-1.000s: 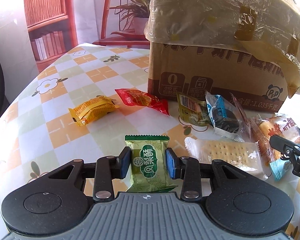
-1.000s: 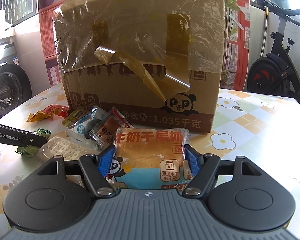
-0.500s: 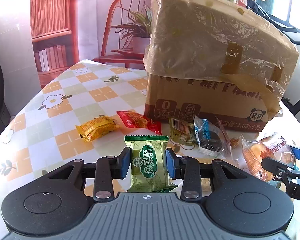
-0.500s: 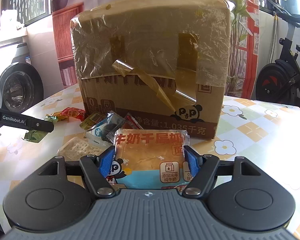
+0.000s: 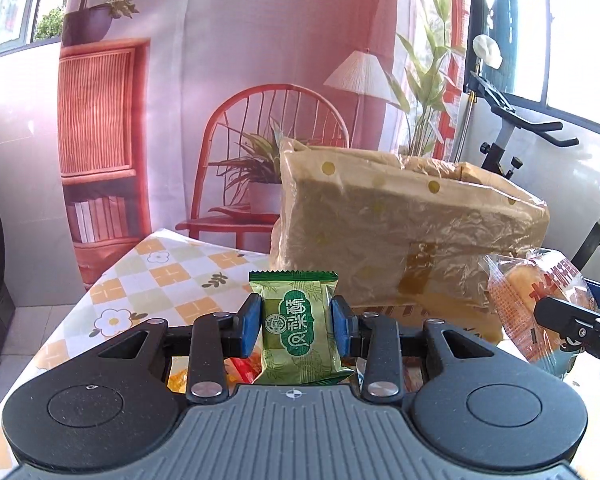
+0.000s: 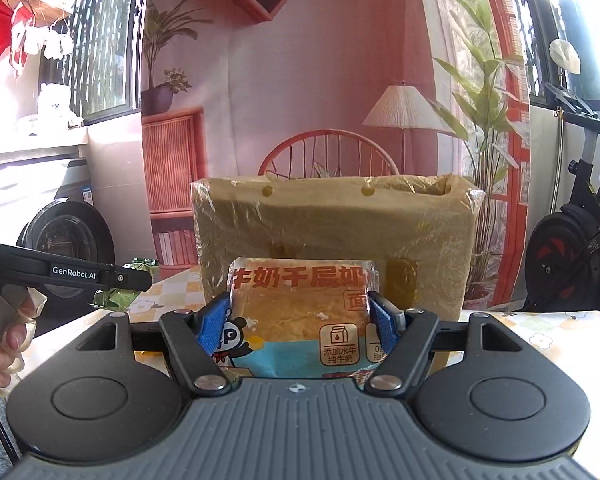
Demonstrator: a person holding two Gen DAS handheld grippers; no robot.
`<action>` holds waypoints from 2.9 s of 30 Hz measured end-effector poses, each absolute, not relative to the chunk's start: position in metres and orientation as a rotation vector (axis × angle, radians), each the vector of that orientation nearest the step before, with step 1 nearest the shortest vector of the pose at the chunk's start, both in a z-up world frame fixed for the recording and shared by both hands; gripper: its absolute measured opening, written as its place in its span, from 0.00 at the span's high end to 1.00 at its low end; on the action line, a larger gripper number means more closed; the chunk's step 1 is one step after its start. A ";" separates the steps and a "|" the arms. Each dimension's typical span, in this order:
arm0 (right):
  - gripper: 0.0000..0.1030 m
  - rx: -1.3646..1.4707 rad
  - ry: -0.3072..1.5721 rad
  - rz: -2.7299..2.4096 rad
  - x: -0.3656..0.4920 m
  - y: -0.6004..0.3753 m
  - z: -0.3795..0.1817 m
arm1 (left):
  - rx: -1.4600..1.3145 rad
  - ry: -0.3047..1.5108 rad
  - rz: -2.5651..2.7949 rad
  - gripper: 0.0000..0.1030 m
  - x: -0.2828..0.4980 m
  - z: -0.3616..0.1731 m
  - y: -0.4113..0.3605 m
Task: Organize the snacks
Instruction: 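Lift both held packets and carry them over the box, then open both grippers to drop the packets into the box, then lower both grippers back toward the remaining snacks beside the box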
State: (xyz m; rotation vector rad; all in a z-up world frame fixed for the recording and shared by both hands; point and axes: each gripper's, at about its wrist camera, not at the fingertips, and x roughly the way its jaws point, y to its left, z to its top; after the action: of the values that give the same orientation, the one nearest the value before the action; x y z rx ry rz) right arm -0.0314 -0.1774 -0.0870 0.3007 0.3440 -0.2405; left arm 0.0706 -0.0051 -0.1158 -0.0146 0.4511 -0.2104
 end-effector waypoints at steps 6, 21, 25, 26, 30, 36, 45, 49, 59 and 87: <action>0.30 0.295 0.238 -0.238 -0.018 -0.201 -0.043 | -0.006 0.335 -0.253 0.62 0.083 -0.065 -0.018; 0.30 0.333 0.367 -0.361 0.089 -0.302 -0.058 | 0.043 0.374 -0.290 0.62 0.205 -0.035 -0.084; 0.28 0.306 0.428 -0.377 0.103 -0.302 -0.068 | 0.072 0.436 -0.340 0.58 0.222 -0.047 -0.096; 0.27 0.313 0.430 -0.381 0.103 -0.303 -0.069 | 0.069 0.444 -0.334 0.51 0.223 -0.050 -0.092; 0.22 0.341 0.390 -0.371 0.092 -0.303 -0.064 | 0.058 0.451 -0.323 0.49 0.215 -0.053 -0.076; 0.26 0.384 0.348 -0.302 0.064 -0.292 -0.047 | 0.083 0.440 -0.298 0.49 0.185 -0.042 -0.043; 0.48 0.445 0.351 -0.223 0.022 -0.257 -0.053 | 0.042 0.484 -0.262 0.49 0.133 -0.050 0.009; 0.52 0.475 0.379 -0.212 0.008 -0.244 -0.066 | 0.039 0.525 -0.244 0.49 0.116 -0.070 0.025; 0.55 0.515 0.478 -0.203 -0.013 -0.218 -0.104 | -0.016 0.623 -0.171 0.49 0.105 -0.118 0.059; 0.68 0.891 0.794 -0.406 0.044 -0.233 -0.218 | -0.068 0.690 -0.108 0.49 0.106 -0.163 0.087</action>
State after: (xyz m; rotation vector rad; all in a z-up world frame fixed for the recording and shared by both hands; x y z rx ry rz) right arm 0.0441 -0.2327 -0.2182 0.8906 0.7937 -0.4064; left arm 0.1056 0.0867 -0.1627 -0.0680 0.6903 -0.1084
